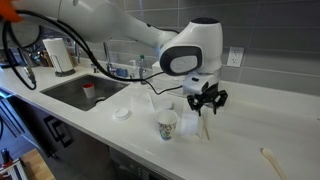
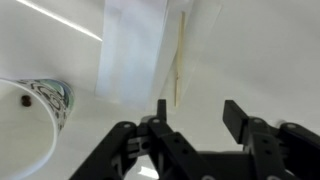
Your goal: Pick up the wooden mixing stick from the paper cup and put it on the kitchen counter
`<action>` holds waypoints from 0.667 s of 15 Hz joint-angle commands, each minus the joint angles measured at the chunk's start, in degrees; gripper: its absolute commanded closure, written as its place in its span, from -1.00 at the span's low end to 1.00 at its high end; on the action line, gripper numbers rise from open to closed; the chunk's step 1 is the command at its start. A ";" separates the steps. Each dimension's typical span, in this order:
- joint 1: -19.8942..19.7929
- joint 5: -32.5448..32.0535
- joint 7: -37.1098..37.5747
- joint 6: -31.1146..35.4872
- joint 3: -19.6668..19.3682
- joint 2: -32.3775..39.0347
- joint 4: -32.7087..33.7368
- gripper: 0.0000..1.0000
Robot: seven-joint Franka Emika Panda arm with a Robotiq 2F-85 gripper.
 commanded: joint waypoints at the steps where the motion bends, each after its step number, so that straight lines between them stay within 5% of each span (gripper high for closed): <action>1: -0.91 -3.94 -4.63 -5.92 0.41 0.15 2.12 -0.86; 3: -1.08 -3.21 -6.04 -6.09 0.77 -2.31 0.37 -1.00; 10: -1.15 -1.87 -9.25 -3.56 0.88 -9.92 -8.85 -1.00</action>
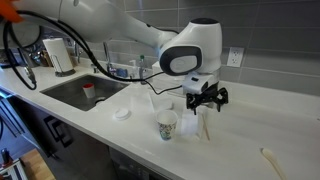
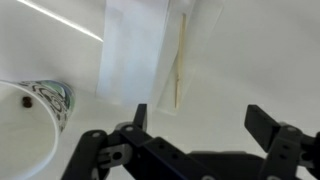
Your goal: Pick up the wooden mixing stick from the paper cup and put it on the kitchen counter
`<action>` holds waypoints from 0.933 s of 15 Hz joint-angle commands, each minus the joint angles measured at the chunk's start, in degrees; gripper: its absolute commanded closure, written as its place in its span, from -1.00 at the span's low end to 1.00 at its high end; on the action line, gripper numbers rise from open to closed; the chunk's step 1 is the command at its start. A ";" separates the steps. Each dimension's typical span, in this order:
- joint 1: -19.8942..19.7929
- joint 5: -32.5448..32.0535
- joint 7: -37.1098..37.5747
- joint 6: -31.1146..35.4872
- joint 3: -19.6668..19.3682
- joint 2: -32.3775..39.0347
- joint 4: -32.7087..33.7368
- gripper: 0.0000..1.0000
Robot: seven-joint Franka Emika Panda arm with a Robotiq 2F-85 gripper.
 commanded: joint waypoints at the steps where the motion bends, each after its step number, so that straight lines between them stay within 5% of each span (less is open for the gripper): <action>1: -0.58 -0.36 0.20 -0.16 0.61 0.10 0.35 -1.00; 14: -0.76 -2.71 -5.14 -5.24 0.37 -1.90 0.84 -1.00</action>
